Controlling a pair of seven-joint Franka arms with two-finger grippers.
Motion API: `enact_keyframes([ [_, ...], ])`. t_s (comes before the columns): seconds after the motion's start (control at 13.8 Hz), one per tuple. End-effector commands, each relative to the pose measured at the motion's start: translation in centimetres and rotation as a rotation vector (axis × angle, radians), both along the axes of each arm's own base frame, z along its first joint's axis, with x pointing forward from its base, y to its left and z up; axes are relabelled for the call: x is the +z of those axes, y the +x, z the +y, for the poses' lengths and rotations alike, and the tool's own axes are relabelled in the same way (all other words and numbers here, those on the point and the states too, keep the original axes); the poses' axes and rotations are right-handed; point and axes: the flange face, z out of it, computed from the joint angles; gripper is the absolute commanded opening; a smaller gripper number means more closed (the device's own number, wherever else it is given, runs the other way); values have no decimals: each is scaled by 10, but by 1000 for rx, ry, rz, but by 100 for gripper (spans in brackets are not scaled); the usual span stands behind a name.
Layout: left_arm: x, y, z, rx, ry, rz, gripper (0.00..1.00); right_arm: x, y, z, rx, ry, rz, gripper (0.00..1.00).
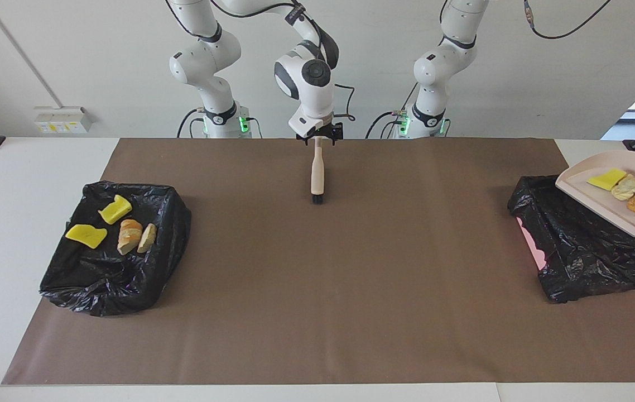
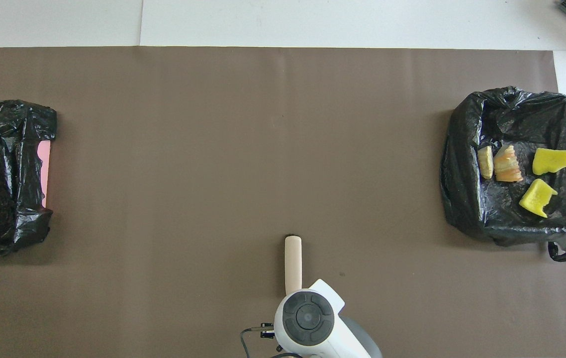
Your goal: Sweep and dump trash in bin
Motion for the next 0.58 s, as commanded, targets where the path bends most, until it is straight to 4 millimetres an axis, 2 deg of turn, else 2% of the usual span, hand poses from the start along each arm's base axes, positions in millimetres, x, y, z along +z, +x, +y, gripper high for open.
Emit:
enact_keyframes([
  [0.0,3,23,-10,-16,117,45,0,24,39,-22,-23,4,-63,100],
  [0.07,5,27,-15,-3,162,56,0,32,55,-34,-39,-2,-92,100],
  [0.22,8,50,-51,1,296,80,0,46,85,-60,-76,-19,-138,100],
  [0.36,11,52,-54,11,351,83,0,59,108,-84,-77,-27,-170,100],
  [0.51,12,56,-57,-15,404,99,0,80,131,-110,-105,-24,-178,100],
])
